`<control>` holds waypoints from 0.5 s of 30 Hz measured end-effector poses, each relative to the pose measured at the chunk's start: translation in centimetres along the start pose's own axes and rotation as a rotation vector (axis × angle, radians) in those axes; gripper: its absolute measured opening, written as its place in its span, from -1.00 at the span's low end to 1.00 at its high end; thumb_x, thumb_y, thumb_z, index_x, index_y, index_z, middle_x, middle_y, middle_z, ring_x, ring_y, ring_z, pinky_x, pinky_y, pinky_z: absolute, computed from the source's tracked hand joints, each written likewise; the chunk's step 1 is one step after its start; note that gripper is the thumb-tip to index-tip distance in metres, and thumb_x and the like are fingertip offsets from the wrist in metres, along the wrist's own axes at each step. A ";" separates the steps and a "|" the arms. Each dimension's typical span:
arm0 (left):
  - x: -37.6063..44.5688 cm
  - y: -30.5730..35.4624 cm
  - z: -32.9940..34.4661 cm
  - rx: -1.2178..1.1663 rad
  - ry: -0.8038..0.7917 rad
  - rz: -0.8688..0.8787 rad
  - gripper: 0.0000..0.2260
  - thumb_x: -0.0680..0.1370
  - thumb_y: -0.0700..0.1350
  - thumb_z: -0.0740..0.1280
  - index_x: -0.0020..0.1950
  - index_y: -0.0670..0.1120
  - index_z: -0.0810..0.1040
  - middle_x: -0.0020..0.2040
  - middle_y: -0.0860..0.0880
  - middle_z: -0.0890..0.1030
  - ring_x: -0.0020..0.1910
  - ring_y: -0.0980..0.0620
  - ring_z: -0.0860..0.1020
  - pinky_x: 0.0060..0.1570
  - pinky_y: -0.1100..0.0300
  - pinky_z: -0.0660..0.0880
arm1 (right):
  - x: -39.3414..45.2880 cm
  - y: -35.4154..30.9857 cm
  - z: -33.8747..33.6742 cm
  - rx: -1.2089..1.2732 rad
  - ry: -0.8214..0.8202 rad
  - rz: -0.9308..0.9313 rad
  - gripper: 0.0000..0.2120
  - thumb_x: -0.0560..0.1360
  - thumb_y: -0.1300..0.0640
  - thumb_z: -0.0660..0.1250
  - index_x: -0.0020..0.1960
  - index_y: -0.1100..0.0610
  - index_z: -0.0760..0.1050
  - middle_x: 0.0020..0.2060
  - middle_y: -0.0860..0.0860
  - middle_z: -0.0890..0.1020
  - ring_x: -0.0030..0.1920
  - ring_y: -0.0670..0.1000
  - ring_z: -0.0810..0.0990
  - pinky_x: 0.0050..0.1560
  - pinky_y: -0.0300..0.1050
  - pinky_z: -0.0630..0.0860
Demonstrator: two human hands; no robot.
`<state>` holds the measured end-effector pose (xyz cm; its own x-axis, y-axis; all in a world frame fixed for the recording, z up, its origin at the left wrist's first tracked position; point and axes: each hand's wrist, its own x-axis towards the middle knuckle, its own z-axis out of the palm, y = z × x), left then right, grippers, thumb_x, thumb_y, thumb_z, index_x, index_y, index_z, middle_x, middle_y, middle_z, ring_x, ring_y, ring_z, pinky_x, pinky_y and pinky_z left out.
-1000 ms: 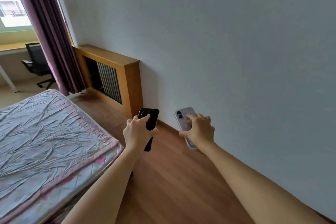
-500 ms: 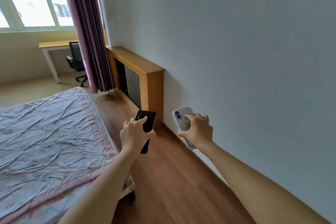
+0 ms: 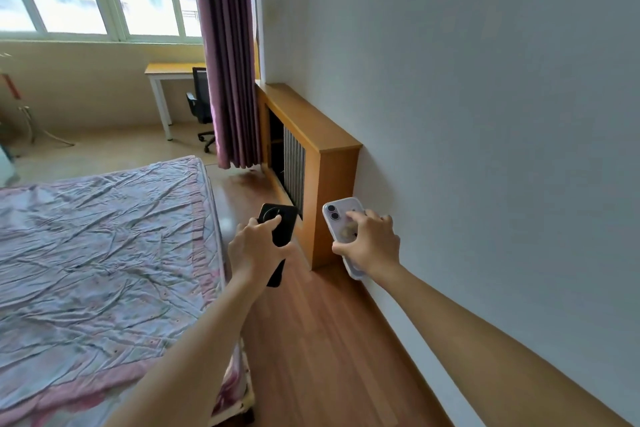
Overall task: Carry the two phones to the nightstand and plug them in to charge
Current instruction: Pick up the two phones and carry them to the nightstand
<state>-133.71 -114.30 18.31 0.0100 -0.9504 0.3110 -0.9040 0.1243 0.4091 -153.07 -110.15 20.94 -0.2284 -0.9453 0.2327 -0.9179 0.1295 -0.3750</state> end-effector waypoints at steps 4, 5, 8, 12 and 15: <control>6.7 0.2 3.1 -0.020 0.008 -0.034 -0.47 0.38 0.13 0.40 0.34 0.13 0.44 0.03 -0.06 0.59 -0.04 -0.06 0.52 -0.17 0.06 0.54 | 7.4 0.1 1.9 -0.001 -0.019 -0.025 -0.34 0.33 -0.19 0.43 0.37 -0.04 0.37 0.24 0.02 0.49 0.20 0.11 0.38 0.03 0.06 0.54; 8.4 0.3 3.7 -0.023 0.006 -0.042 -0.47 0.38 0.13 0.39 0.34 0.13 0.44 0.03 -0.06 0.59 -0.03 -0.07 0.51 -0.17 0.07 0.52 | 9.1 0.2 2.3 -0.002 -0.025 -0.027 -0.34 0.33 -0.19 0.43 0.37 -0.04 0.37 0.24 0.01 0.49 0.20 0.10 0.38 0.02 0.04 0.54; 13.3 0.7 5.3 -0.005 0.002 -0.031 -0.46 0.38 0.15 0.38 0.35 0.12 0.42 0.04 -0.07 0.59 -0.01 -0.08 0.49 -0.18 0.09 0.46 | 14.4 0.2 3.3 -0.002 -0.033 -0.035 -0.34 0.32 -0.18 0.43 0.37 -0.05 0.38 0.25 0.00 0.49 0.21 0.09 0.37 0.01 0.02 0.54; 19.6 1.1 7.0 0.013 0.004 -0.033 -0.45 0.38 0.16 0.37 0.36 0.13 0.40 0.03 -0.07 0.57 -0.01 -0.08 0.48 -0.21 0.12 0.38 | 20.9 -0.1 4.6 0.006 -0.026 -0.070 -0.34 0.33 -0.17 0.43 0.38 -0.05 0.37 0.25 0.00 0.49 0.20 0.08 0.37 -0.06 -0.06 0.50; 24.1 1.0 8.2 0.006 0.009 -0.046 -0.44 0.37 0.15 0.37 0.36 0.12 0.41 0.03 -0.08 0.57 0.00 -0.10 0.48 -0.19 0.09 0.45 | 25.8 -0.4 6.0 0.031 -0.026 -0.092 -0.35 0.33 -0.17 0.42 0.37 -0.04 0.38 0.25 0.00 0.49 0.19 0.09 0.37 -0.04 -0.04 0.52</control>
<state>-137.90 -139.39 19.14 0.0556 -0.9523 0.3000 -0.9050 0.0788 0.4179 -156.62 -136.40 21.68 -0.1348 -0.9603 0.2441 -0.9240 0.0329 -0.3809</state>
